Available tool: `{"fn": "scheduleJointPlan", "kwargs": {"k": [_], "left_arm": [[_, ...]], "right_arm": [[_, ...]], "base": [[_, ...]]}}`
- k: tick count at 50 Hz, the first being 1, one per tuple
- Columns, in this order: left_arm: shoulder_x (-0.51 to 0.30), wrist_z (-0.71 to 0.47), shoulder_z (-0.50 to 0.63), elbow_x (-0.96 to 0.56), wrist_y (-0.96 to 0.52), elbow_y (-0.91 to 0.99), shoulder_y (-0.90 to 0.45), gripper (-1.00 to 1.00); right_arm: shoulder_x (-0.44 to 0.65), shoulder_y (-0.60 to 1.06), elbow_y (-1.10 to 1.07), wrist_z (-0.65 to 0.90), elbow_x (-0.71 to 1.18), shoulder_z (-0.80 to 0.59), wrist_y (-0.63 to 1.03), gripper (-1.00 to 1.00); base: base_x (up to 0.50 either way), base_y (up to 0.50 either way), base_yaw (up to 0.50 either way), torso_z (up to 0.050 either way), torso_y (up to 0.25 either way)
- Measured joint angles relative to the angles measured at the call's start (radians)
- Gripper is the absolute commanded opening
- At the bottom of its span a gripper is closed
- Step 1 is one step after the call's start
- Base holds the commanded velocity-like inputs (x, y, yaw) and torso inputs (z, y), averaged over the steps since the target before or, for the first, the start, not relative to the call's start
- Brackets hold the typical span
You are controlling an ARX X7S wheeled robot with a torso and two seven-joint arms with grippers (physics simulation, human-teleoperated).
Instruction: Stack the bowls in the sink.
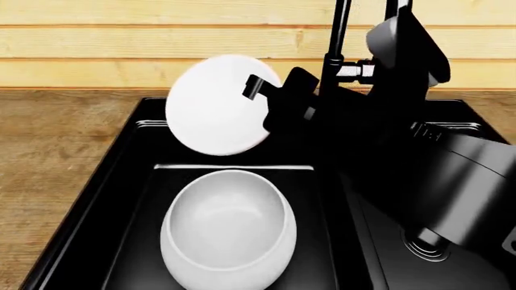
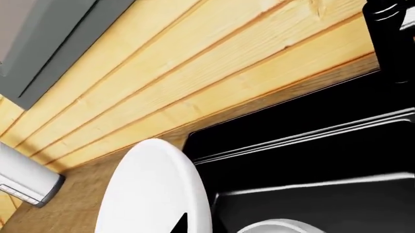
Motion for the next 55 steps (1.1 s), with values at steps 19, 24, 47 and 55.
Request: {"fn": "scheduleJointPlan", "kwargs": {"k": [19,24,47,55], "left_arm": [[-0.002,0.002,0.003,-0.002,-0.004,0.001,-0.002,1.0],[-0.002,0.003,0.004,-0.002,-0.005,0.001,-0.002,1.0],[0.0,0.002,0.008,-0.004,-0.006,0.002,0.001,1.0],[0.002,0.0,0.01,-0.007,-0.006,0.001,-0.002,1.0]], "right_arm": [[-0.001,-0.028,-0.008,0.002,-0.004,-0.014,-0.009,-1.0],[0.002,-0.031,-0.01,0.003,-0.006,-0.018,-0.008,-1.0],[0.043,-0.081,-0.043,0.005,-0.019,-0.031,-0.011,-1.0],[0.055,-0.103,-0.058,0.002,-0.025,-0.038,-0.009,-1.0]], "base": [[0.0,0.0,0.0,0.0,0.0],[0.0,0.0,0.0,0.0,0.002],[0.0,0.0,0.0,0.0,0.0],[0.0,0.0,0.0,0.0,0.001]]}}
